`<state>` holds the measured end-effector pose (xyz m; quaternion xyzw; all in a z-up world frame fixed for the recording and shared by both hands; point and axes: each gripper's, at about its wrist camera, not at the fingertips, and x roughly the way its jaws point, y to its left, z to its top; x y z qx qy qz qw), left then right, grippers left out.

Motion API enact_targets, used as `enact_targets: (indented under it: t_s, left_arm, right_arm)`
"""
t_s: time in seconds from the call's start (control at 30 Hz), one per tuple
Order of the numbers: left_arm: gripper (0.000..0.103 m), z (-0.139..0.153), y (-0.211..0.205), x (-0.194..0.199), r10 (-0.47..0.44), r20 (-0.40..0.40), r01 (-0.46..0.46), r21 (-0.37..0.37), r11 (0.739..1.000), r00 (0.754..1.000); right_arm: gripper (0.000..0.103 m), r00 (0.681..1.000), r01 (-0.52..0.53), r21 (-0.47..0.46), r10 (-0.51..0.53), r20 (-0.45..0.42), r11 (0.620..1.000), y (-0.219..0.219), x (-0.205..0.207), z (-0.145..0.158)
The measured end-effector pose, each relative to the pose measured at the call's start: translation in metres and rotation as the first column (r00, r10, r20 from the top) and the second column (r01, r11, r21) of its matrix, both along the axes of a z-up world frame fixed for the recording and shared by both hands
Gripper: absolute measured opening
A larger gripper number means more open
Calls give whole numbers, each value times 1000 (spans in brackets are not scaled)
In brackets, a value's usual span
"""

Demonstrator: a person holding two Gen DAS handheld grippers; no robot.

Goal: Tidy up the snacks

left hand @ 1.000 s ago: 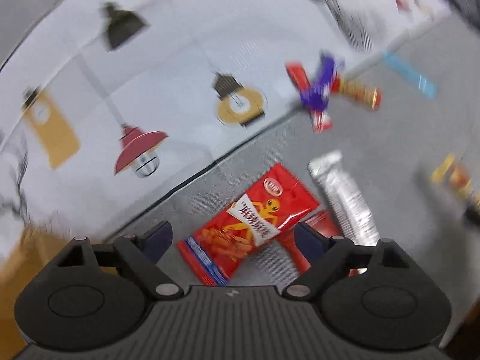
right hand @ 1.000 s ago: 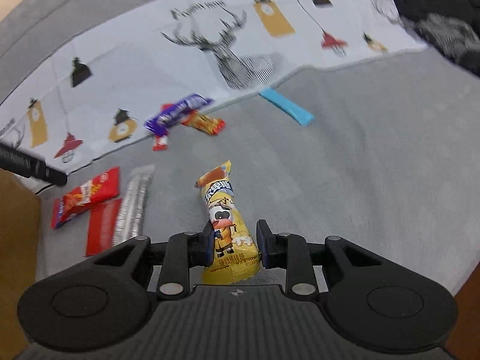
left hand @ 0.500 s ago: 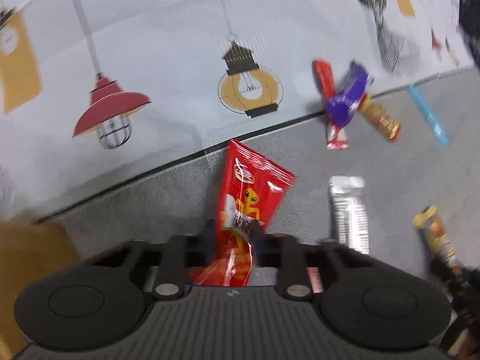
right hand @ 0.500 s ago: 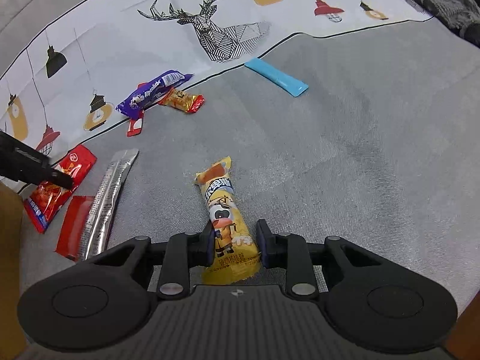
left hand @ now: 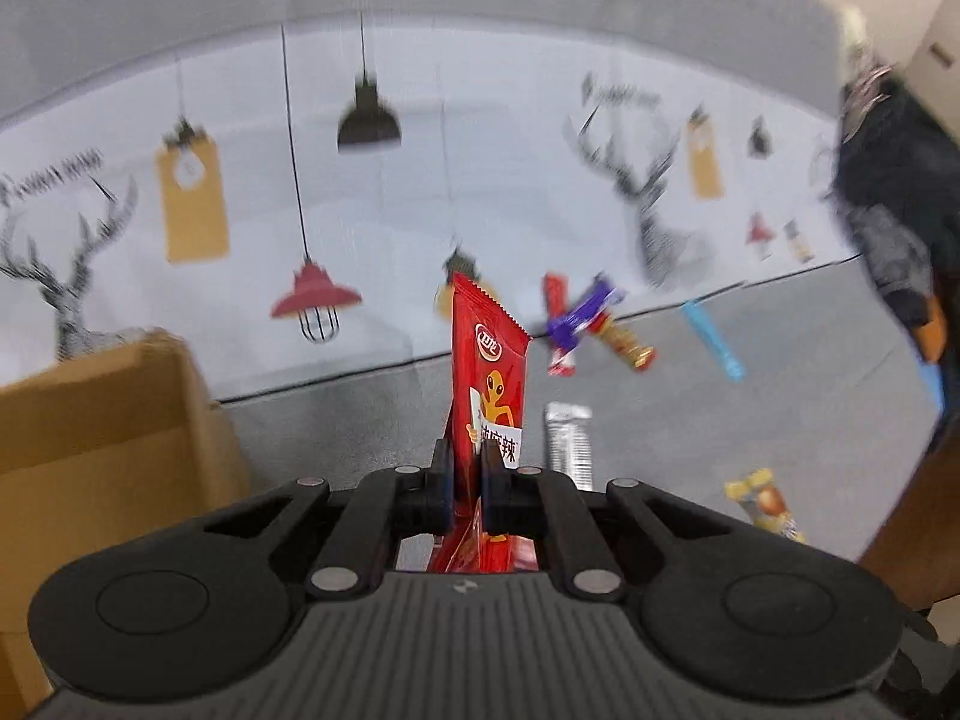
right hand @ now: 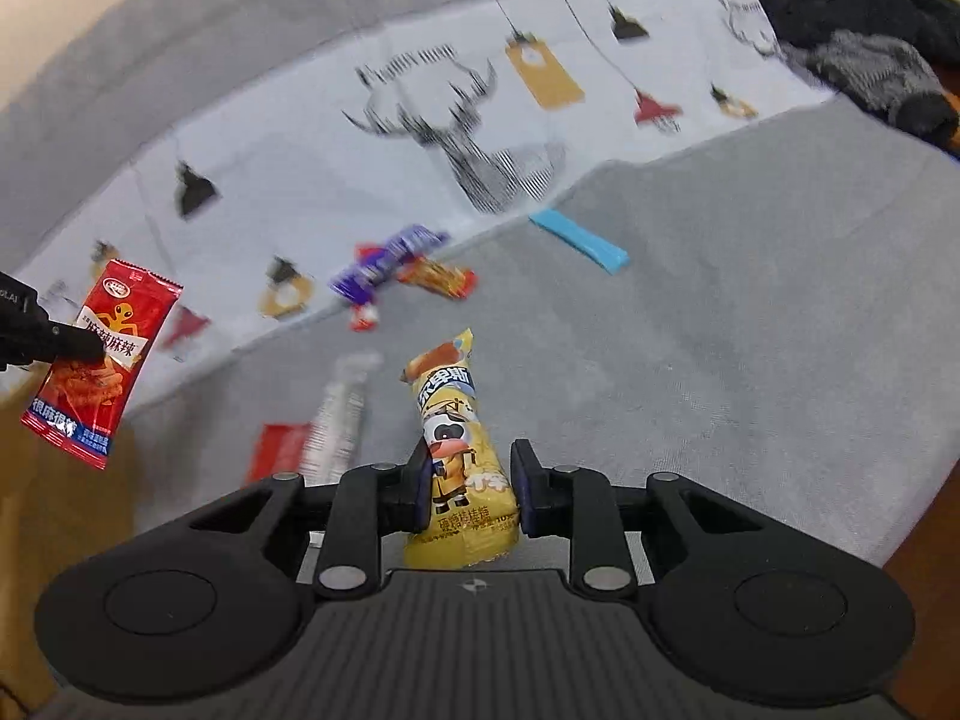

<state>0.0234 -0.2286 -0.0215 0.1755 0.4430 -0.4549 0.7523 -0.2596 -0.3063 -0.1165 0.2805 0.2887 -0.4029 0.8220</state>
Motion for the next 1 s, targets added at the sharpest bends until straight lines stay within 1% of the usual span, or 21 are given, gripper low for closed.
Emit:
enact_targets:
  t_s: [0.1,0.17,0.3,0.4,0.47,0.57,0.73,0.8,0.9,1.0]
  left_arm:
    - [8,34,48,-25,10,53,-7,-55,998,999]
    - [8,50,85,-43,31,91,-24,-78,997,995]
    - [8,69,157,-68,109,105,-101,-81,992,989]
    - [8,79,208,-81,184,153,-174,-73,982,971]
    - [8,83,238,-87,225,153,-215,-79,974,962]
    - [8,83,275,-94,260,163,-249,-87,965,952]
    - [8,78,324,-105,323,109,-310,-119,943,940]
    - [8,76,336,-111,347,103,-333,-132,934,932]
    - [8,78,359,-118,367,70,-350,-181,919,928]
    - [8,79,373,-122,374,65,-356,-194,914,925]
  right_arm:
    - [27,997,-55,-32,57,51,998,31,-1,27]
    - [27,992,-95,-43,98,81,995,53,0,42]
    - [27,971,-196,-47,201,130,979,100,2,66]
    - [27,950,-268,-25,269,156,963,131,5,77]
    - [27,934,-315,-12,312,174,949,153,8,86]
    - [27,912,-378,-45,380,153,925,189,11,97]
    - [27,876,-464,-61,468,114,884,239,11,109]
    - [27,863,-490,-63,494,111,870,253,9,112]
    - [27,847,-523,-67,527,66,850,271,13,116]
    - [27,841,-531,-88,537,62,843,283,15,120]
